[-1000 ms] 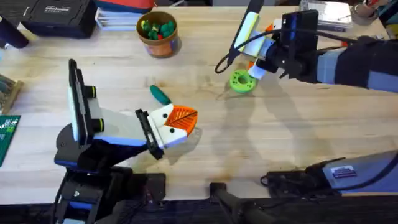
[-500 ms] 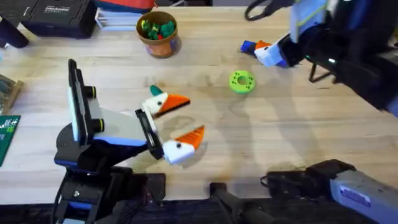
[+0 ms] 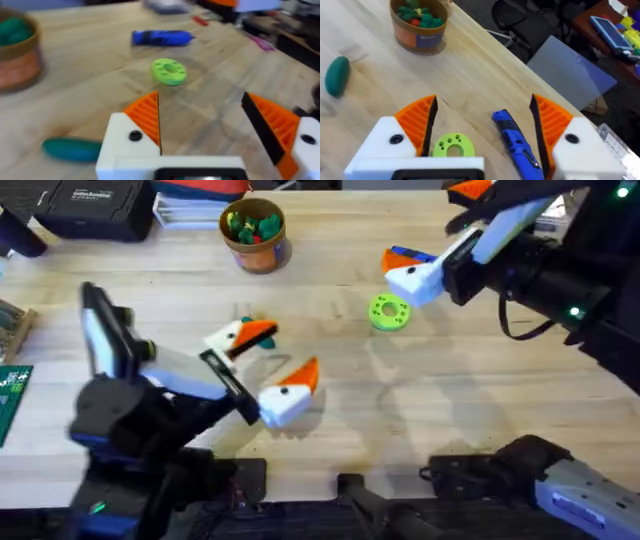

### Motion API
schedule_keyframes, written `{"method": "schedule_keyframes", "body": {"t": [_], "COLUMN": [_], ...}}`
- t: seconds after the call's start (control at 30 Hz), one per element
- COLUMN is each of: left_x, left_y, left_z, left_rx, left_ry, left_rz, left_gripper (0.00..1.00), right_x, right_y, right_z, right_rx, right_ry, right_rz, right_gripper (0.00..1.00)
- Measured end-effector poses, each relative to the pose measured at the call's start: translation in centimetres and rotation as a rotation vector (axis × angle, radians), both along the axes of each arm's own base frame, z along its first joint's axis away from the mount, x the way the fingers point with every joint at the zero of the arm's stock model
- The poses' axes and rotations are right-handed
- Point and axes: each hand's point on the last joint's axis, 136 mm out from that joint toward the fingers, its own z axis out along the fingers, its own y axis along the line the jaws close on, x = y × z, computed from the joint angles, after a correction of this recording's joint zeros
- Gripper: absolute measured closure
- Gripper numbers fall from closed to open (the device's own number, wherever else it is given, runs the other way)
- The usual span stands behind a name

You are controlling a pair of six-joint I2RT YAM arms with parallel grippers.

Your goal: Pick up the gripper from the table and insert it into the empty holder that is missing its gripper. Then pick up a screw, insert it into the mounting hole, and use the screwdriver to tighten it. Finally, clean up the table by picking up the vegetable and placing it into the bucket.

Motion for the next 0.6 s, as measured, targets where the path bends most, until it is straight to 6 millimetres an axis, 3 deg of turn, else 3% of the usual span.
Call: {"method": "schedule_keyframes", "body": {"t": [0.2, 0.3, 0.43, 0.6], "left_x": [1.6, 2.8, 5.8, 7.8], "left_y": [4.4, 6.1, 7.1, 6.1], "left_z": [2.6, 2.9, 1.7, -1.9], "left_rx": [0.102, 0.179, 0.275, 0.287], "left_ry": [0.211, 0.347, 0.527, 0.766], "left_rz": [0.313, 0.414, 0.480, 0.457], "left_gripper": [0.016, 0.015, 0.015, 0.015], "right_x": [-0.4, -0.3, 0.0, 0.1], "right_y": [0.8, 0.9, 1.1, 1.2], "right_z": [0.0, -0.2, -1.0, -1.4], "right_rx": [0.004, 0.003, -0.006, 0.011], "right_ry": [0.003, 0.007, 0.033, 0.055], "right_rz": [0.029, 0.029, 0.031, 0.023], "right_gripper": [0.009, 0.009, 0.007, 0.007]}}
